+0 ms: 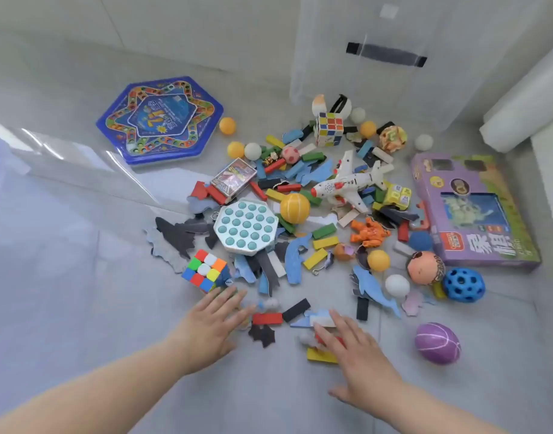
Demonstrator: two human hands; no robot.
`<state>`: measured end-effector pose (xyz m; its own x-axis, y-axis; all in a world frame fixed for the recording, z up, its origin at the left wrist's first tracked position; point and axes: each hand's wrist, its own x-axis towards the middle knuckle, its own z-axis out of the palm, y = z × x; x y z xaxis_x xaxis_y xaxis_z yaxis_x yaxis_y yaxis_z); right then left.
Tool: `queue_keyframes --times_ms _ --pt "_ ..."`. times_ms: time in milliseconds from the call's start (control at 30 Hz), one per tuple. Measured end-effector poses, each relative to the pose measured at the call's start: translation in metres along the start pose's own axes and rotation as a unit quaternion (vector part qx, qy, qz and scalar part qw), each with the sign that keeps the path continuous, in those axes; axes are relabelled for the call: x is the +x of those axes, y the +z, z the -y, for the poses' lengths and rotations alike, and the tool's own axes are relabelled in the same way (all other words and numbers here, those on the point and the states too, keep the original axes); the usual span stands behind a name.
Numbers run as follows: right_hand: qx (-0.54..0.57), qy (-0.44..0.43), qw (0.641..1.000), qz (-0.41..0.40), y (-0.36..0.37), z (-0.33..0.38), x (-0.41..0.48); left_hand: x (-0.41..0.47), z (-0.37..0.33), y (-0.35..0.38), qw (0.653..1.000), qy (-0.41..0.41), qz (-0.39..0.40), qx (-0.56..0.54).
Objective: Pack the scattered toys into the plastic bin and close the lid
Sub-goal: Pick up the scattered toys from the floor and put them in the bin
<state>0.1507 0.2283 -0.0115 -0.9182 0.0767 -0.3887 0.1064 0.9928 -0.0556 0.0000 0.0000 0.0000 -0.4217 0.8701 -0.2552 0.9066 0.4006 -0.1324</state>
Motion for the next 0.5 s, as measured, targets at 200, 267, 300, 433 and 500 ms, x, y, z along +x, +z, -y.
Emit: queue_keyframes --times_ms 200,267,300,433,500 --pt "0.014 -0.02 0.999 -0.021 0.005 -0.003 0.008 0.003 -0.017 -0.008 0.982 -0.07 0.147 -0.092" --pt "0.016 -0.03 0.999 -0.016 0.01 0.003 0.016 0.003 -0.022 -0.005 0.971 -0.059 0.193 -0.128" --pt "0.011 -0.041 0.999 -0.016 0.012 0.005 0.019 0.003 -0.022 -0.004 0.972 -0.054 0.187 -0.129" --pt "0.003 -0.067 0.997 -0.039 0.014 0.007 0.028 0.002 -0.012 -0.011 0.98 -0.075 0.122 -0.139" --pt "0.017 -0.074 0.996 -0.04 0.011 0.007 0.031 -0.001 -0.004 -0.03 0.982 -0.096 0.096 -0.13"
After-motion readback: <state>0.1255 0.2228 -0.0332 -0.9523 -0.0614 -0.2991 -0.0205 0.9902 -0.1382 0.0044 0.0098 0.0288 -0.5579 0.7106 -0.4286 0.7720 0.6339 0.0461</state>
